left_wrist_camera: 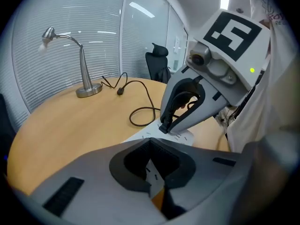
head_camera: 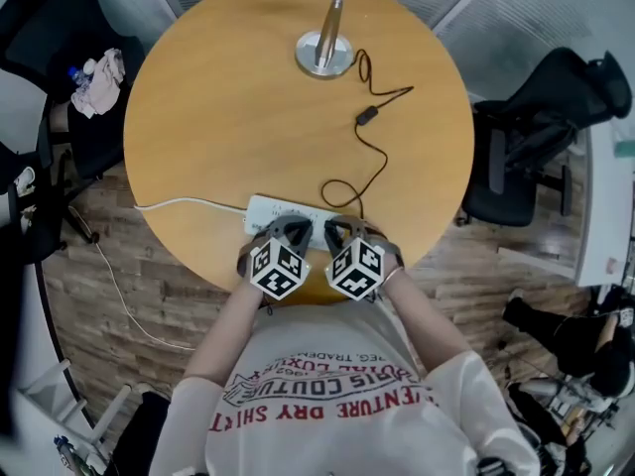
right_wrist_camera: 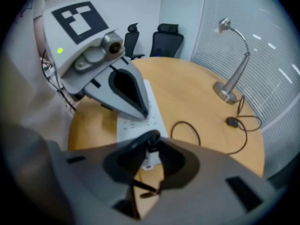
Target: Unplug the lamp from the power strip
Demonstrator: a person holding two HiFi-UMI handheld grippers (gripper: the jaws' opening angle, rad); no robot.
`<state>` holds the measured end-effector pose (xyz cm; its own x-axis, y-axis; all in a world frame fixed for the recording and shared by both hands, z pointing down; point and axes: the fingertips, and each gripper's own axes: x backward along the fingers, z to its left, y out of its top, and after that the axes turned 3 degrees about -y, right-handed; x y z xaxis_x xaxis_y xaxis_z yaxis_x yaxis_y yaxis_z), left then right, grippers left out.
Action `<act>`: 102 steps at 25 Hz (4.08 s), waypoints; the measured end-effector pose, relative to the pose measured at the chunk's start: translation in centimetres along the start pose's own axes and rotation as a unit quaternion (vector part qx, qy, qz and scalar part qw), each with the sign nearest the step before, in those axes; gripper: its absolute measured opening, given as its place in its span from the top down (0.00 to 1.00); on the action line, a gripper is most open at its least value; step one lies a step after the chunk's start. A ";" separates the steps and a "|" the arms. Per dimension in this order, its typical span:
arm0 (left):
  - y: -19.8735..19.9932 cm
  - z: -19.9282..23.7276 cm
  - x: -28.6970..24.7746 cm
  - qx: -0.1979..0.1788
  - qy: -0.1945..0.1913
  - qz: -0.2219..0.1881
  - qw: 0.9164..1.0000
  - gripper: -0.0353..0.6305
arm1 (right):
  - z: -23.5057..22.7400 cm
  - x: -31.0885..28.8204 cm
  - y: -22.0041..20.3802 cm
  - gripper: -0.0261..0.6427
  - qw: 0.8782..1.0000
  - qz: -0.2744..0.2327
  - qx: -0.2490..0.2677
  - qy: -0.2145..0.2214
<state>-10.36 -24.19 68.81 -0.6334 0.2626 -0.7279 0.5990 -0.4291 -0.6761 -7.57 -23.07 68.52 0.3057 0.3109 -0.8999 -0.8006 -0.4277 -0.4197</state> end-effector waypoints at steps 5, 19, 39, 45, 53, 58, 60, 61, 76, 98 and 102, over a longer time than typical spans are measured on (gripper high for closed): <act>-0.2 -0.1 -0.1 0.012 -0.015 0.007 1.000 0.91 | 0.1 -0.1 -0.1 0.81 1.000 -0.002 0.025 0.018; 0.0 0.1 -0.2 0.029 -0.028 0.015 0.999 0.91 | 0.1 0.4 0.2 0.85 0.998 0.009 0.049 0.026; 0.0 0.0 -0.2 0.052 -0.034 0.022 0.998 0.91 | -4.2 5.2 5.1 0.86 1.000 -0.014 0.000 0.024; 0.1 0.0 -0.5 0.059 -0.040 0.024 0.997 0.91 | -4.8 6.0 5.7 0.86 0.999 -0.031 -0.029 0.020; -0.1 0.3 -0.3 0.073 -0.004 0.012 0.997 0.91 | -4.8 7.4 5.9 0.85 0.996 -0.063 -0.061 0.015; 1.0 1.2 1.7 0.090 0.028 -0.003 0.996 0.91 | -6.1 9.5 7.3 0.85 0.984 -0.151 -0.093 -0.026; 2.9 2.4 3.4 0.091 0.054 -0.042 0.993 0.91 | -7.0 10.7 8.1 0.85 0.976 -0.187 -0.101 -0.053; 4.0 3.1 4.5 0.092 0.069 -0.064 0.991 0.91 | -7.4 11.3 8.5 0.85 0.971 -0.204 -0.104 -0.065; 18.9 5.1 20.8 -0.017 0.195 -0.305 0.932 0.91 | -9.1 20.0 13.8 0.85 0.898 -0.406 -0.092 -0.138; 20.2 2.9 24.3 0.005 0.174 -0.401 0.900 0.91 | -8.5 22.7 14.2 0.85 0.866 -0.462 -0.121 -0.148; 20.4 2.7 24.4 0.009 0.170 -0.406 0.898 0.91 | -8.5 22.9 13.9 0.85 0.864 -0.463 -0.124 -0.152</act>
<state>-14.95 -28.84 37.54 -0.6694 0.7428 0.0103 -0.0030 0.0112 -0.9999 -7.36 -29.09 41.05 0.5772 0.8094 -0.1079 -0.1390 -0.0328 -0.9897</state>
